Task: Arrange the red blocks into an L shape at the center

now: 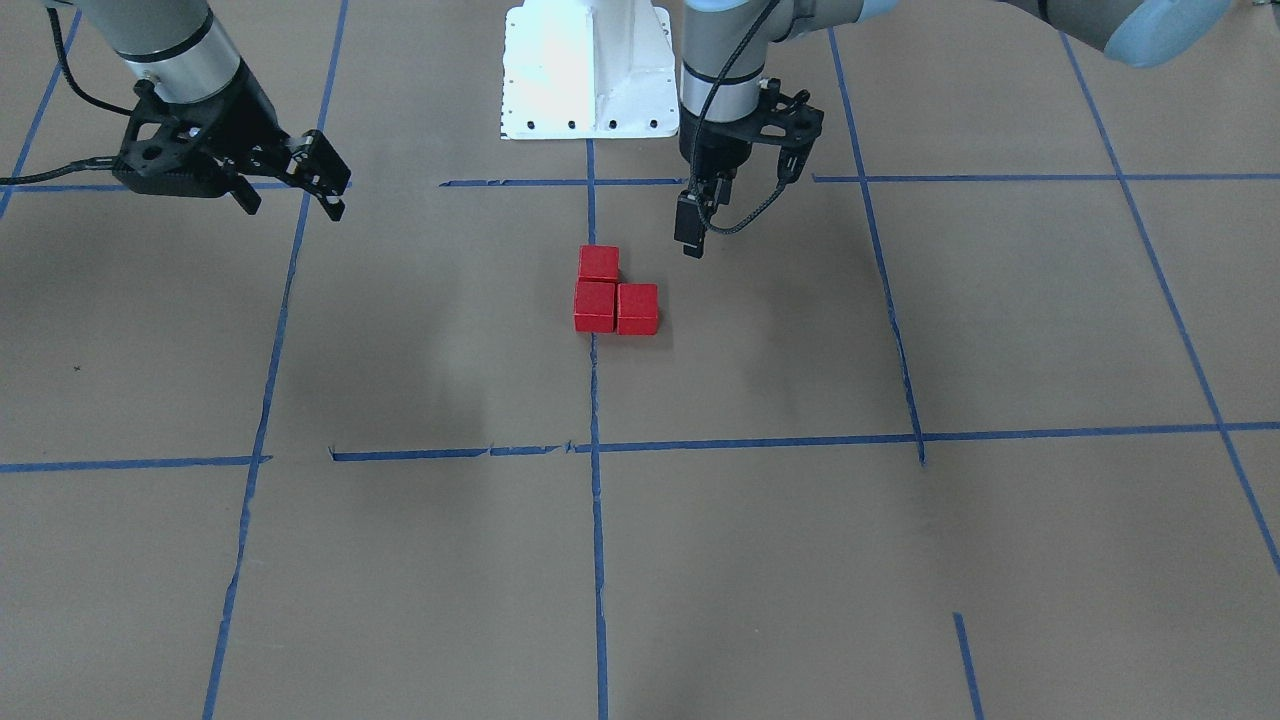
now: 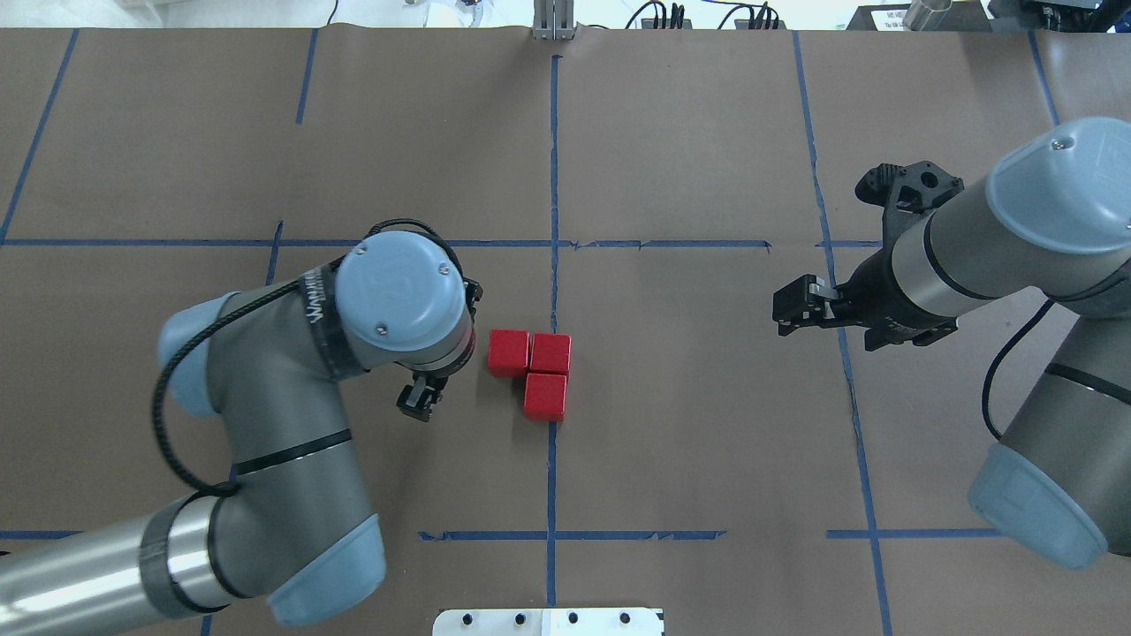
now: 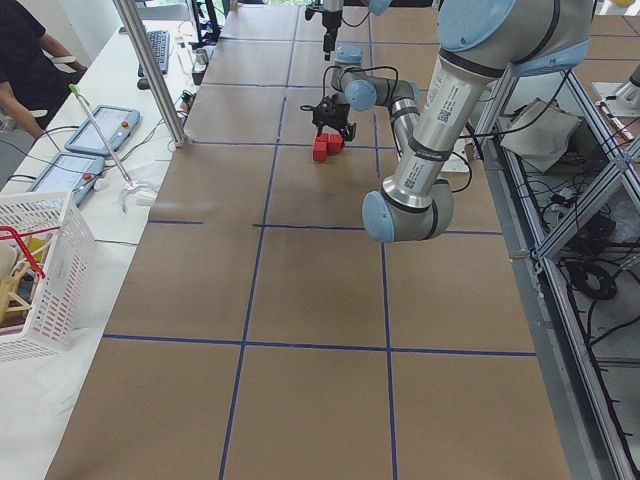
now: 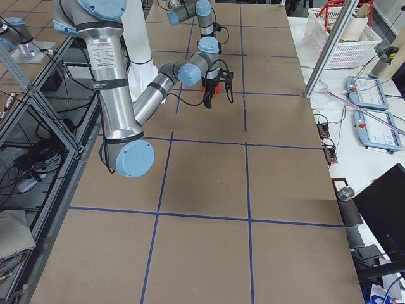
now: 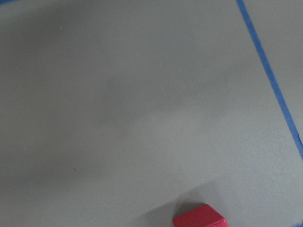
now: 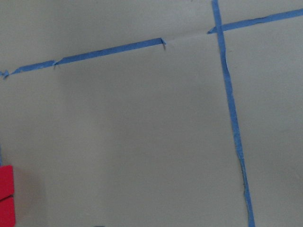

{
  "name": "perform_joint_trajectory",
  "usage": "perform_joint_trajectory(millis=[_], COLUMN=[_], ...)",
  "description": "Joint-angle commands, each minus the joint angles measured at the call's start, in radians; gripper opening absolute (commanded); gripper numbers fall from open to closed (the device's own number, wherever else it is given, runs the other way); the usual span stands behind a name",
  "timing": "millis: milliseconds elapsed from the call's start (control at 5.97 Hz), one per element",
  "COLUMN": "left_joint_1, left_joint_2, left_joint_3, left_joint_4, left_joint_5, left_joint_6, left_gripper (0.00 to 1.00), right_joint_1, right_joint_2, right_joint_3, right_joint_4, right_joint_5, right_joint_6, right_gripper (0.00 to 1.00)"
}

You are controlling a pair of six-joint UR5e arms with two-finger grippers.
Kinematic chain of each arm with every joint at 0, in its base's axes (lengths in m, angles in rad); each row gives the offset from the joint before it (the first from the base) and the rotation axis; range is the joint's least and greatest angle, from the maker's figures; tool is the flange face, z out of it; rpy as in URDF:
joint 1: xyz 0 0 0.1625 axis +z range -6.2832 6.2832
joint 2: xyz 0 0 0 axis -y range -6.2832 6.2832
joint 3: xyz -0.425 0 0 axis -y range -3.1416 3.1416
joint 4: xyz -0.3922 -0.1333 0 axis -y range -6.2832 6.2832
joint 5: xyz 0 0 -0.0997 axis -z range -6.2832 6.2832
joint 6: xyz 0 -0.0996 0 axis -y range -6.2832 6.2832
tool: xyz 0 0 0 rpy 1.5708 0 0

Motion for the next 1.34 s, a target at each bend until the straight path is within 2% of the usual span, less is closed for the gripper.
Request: perform_joint_trajectory(millis=[0, 335, 670, 1005, 1173], left_joint_1=[-0.076, -0.266, -0.514, -0.726, -0.832], left_joint_2=[0.178, 0.293, 0.425, 0.493, 0.512], left_joint_3=[-0.093, -0.097, -0.081, 0.004, 0.059], left_joint_4=[-0.016, -0.016, -0.016, -0.013, 0.000], left_joint_5=[-0.061, -0.224, -0.460, -0.559, -0.561], left_joint_6=[0.347, 0.698, 1.245, 1.681, 1.953], left_gripper=[1.00, 1.00, 1.00, 1.00, 1.00], right_joint_1=[0.130, 0.273, 0.464, 0.623, 0.675], right_joint_2=[-0.078, -0.185, -0.265, -0.275, -0.272], right_joint_3=[-0.005, -0.017, -0.089, -0.106, -0.105], right_joint_4=[-0.004, -0.006, -0.019, -0.198, -0.286], right_joint_5=[0.064, 0.133, 0.211, 0.213, 0.210], right_joint_6=[-0.161, -0.352, -0.647, -1.001, -1.101], right_gripper=[1.00, 1.00, 1.00, 1.00, 1.00])
